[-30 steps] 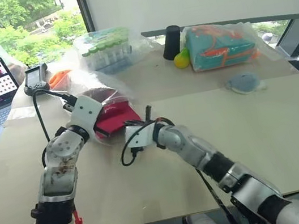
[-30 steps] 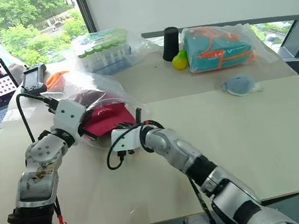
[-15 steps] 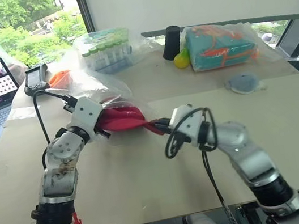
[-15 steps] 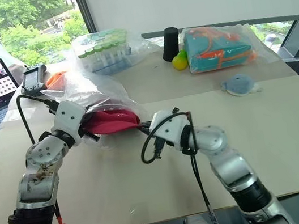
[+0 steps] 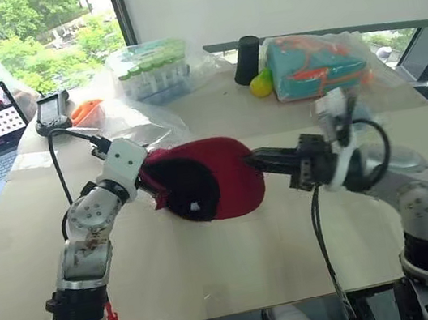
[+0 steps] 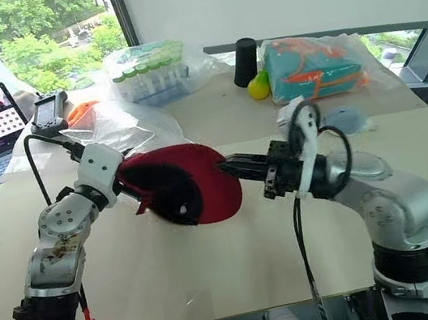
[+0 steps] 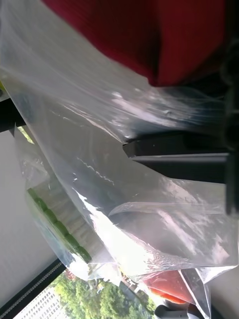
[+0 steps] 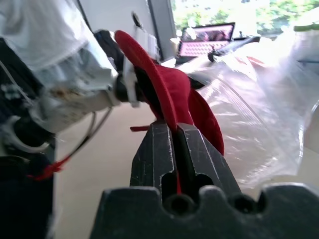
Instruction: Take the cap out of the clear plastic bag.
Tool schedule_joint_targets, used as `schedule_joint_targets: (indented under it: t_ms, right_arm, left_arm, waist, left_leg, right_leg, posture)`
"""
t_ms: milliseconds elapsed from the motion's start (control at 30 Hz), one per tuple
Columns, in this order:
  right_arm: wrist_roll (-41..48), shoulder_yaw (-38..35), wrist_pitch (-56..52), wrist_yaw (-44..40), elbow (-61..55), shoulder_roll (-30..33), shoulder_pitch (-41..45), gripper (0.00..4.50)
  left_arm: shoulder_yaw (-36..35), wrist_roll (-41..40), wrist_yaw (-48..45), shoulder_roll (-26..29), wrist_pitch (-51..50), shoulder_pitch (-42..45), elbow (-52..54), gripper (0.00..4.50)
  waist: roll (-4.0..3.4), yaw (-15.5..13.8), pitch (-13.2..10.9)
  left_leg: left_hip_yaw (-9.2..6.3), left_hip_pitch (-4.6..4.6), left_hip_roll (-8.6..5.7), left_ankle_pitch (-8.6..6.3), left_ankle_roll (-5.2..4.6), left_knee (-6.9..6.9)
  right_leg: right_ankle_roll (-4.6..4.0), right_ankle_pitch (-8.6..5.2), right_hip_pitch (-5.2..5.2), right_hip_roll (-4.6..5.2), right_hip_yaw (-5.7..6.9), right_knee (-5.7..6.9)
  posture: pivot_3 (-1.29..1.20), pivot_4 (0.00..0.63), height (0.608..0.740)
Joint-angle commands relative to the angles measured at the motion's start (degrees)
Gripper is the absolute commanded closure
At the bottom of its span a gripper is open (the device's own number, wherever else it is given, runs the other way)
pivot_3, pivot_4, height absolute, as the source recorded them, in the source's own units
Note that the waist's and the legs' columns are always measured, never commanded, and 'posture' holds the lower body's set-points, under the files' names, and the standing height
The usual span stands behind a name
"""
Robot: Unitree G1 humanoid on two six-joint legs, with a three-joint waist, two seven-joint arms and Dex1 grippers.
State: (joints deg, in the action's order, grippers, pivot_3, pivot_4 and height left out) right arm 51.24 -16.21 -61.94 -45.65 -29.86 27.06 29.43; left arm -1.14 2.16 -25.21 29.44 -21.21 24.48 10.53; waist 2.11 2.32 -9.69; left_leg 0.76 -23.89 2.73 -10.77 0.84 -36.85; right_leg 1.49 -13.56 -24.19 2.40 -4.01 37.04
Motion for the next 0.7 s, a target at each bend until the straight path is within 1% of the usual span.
schedule_joint_targets:
  t_ms: [33,100,200,333,433,533,600,667,700]
  right_arm:
    - [7.8,-6.0,0.6,1.0,0.9,2.6,3.3,4.44]
    - [8.8,-6.8,1.1,1.2,1.9,4.7,3.2,4.44]
    - [7.7,-9.3,3.2,1.7,4.9,8.5,3.1,4.44]
    - [9.1,-12.7,5.0,4.4,7.9,11.0,5.0,4.44]
    - [10.8,-17.0,7.1,6.7,10.9,12.4,6.8,4.44]
    - [14.5,-22.5,10.9,13.6,16.4,11.5,13.2,4.44]
    - [19.9,-25.2,12.5,17.8,19.0,10.0,17.4,4.44]
    - [22.3,-26.4,14.8,21.8,21.1,8.1,20.6,4.44]
    - [20.4,-25.1,16.4,23.1,21.4,7.3,21.5,4.44]
  left_arm:
    - [0.2,0.5,0.5,0.0,1.0,0.3,1.1,4.5]
    - [0.2,0.5,0.6,-0.1,1.1,0.3,1.1,4.5]
    - [0.3,0.6,0.6,0.0,1.2,0.0,1.2,4.5]
    - [0.4,0.7,0.3,0.3,1.5,0.0,1.0,4.5]
    - [0.4,0.7,0.1,0.4,1.5,0.0,1.1,4.5]
    - [0.8,0.7,-0.2,0.4,1.7,-0.1,1.3,4.5]
    - [0.9,0.7,-0.2,0.4,1.8,-0.1,1.3,4.5]
    - [1.0,0.8,-0.1,0.3,1.9,0.0,1.2,4.5]
    - [1.1,0.8,-0.1,0.3,2.1,-0.1,1.3,4.5]
  waist:
    - [0.0,0.0,0.0]
    - [0.0,0.0,0.0]
    - [0.0,0.1,0.0]
    - [0.01,0.0,0.0]
    - [0.0,0.0,0.0]
    - [0.0,0.1,0.0]
    - [-0.02,0.1,0.0]
    - [-0.02,0.2,0.0]
    - [-0.02,0.2,0.0]
  left_leg:
    - [0.0,0.0,-0.01,0.0,0.0,0.0]
    - [0.0,0.0,0.0,0.0,0.0,0.0]
    - [0.01,0.0,0.0,0.0,0.0,0.0]
    - [0.01,-0.01,-0.01,0.0,-0.01,0.0]
    - [0.02,-0.02,-0.01,0.0,-0.01,0.0]
    - [0.04,-0.06,-0.02,0.0,-0.01,0.0]
    - [0.05,-0.07,-0.02,0.0,-0.01,0.0]
    - [0.04,-0.07,0.0,0.0,-0.01,0.01]
    - [0.04,-0.07,0.0,0.0,-0.01,0.01]
  right_leg:
    - [0.0,0.0,0.0,0.0,-0.01,0.0]
    - [0.03,-0.01,0.0,0.0,0.0,0.0]
    - [0.15,-0.09,-0.01,-0.01,-0.02,-0.01]
    - [0.17,-0.1,-0.01,0.0,-0.03,-0.02]
    - [0.18,-0.11,-0.02,0.0,-0.03,-0.02]
    - [0.18,-0.09,-0.04,0.0,-0.07,-0.03]
    - [0.19,-0.08,-0.06,0.0,-0.09,-0.04]
    - [0.18,-0.08,-0.06,-0.01,-0.07,-0.04]
    - [0.17,-0.07,-0.06,-0.01,-0.07,-0.04]
  posture:
    - [0.0,0.15,0.74]
    - [0.0,0.15,0.74]
    - [0.0,0.15,0.74]
    - [0.0,0.15,0.74]
    - [0.0,0.15,0.74]
    - [0.0,0.15,0.74]
    - [0.0,0.15,0.74]
    - [0.0,0.15,0.74]
    - [0.0,0.15,0.74]
